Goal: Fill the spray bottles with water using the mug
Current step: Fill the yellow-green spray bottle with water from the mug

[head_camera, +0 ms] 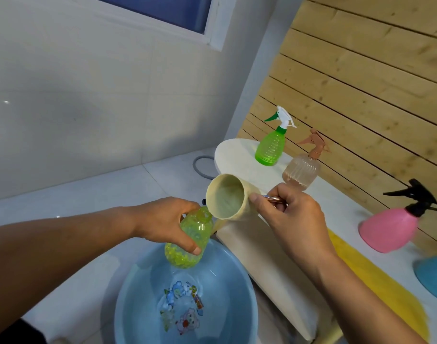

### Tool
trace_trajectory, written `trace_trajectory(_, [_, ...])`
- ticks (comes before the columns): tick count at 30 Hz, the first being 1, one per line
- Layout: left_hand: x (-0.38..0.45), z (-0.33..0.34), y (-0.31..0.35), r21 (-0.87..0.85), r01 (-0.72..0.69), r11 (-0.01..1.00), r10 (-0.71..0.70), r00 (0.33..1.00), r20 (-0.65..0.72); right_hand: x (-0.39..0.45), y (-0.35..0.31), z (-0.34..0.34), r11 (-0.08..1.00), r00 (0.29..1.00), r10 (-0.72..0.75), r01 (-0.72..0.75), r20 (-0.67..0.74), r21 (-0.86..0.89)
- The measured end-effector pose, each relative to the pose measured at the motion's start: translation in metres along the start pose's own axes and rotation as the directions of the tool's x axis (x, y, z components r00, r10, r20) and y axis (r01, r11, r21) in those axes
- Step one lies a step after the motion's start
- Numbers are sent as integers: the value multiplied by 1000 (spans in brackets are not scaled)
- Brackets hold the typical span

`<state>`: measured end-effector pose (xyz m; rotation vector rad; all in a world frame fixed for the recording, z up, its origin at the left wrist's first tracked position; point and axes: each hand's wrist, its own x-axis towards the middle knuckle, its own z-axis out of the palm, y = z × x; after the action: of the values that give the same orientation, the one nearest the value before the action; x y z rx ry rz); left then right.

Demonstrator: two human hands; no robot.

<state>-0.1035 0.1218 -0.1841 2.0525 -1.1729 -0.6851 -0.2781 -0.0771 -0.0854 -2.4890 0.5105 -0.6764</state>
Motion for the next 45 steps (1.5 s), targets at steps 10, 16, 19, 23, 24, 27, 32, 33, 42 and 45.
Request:
trace_trajectory(10, [-2,0,0,36,-1,999,1,1000,-5,-6,-7,-1,998,999,-42,41,-24,-45])
trace_trajectory(16, [-2,0,2,47,-5,999,6,1000,-9,-6,-10,-1,994,996,-75,71,-41,-88])
trace_trajectory(19, [-2,0,1,42,-7,999,7,1000,-10,-6,-11,-2,991,995,-89,83,-52,-105])
trace_trajectory(23, [-1,0,1,49,-6,999,6,1000,-11,-7,-12,-4,987,993,-105,96,-58,-132])
trace_trajectory(24, [-1,0,1,51,-7,999,8,1000,-10,-7,-11,-4,985,992,-112,103,-61,-141])
trace_trajectory(27, [-1,0,2,52,-14,999,14,1000,-7,-7,-12,-4,980,988,-132,119,-74,-160])
trace_trajectory(32, [-1,1,2,40,-16,999,16,1000,-4,-8,-12,-2,975,984,-158,142,-81,-173])
trace_trajectory(33, [-1,1,3,36,-17,999,17,1000,-3,-8,-13,-2,972,983,-166,150,-81,-181])
trace_trajectory(42, [-2,1,4,40,-25,999,25,1000,4,-9,-14,-1,951,970,-222,193,-99,-243])
trace_trajectory(45, [-2,0,4,54,-26,998,26,1000,2,-10,-14,-2,947,966,-237,205,-106,-247])
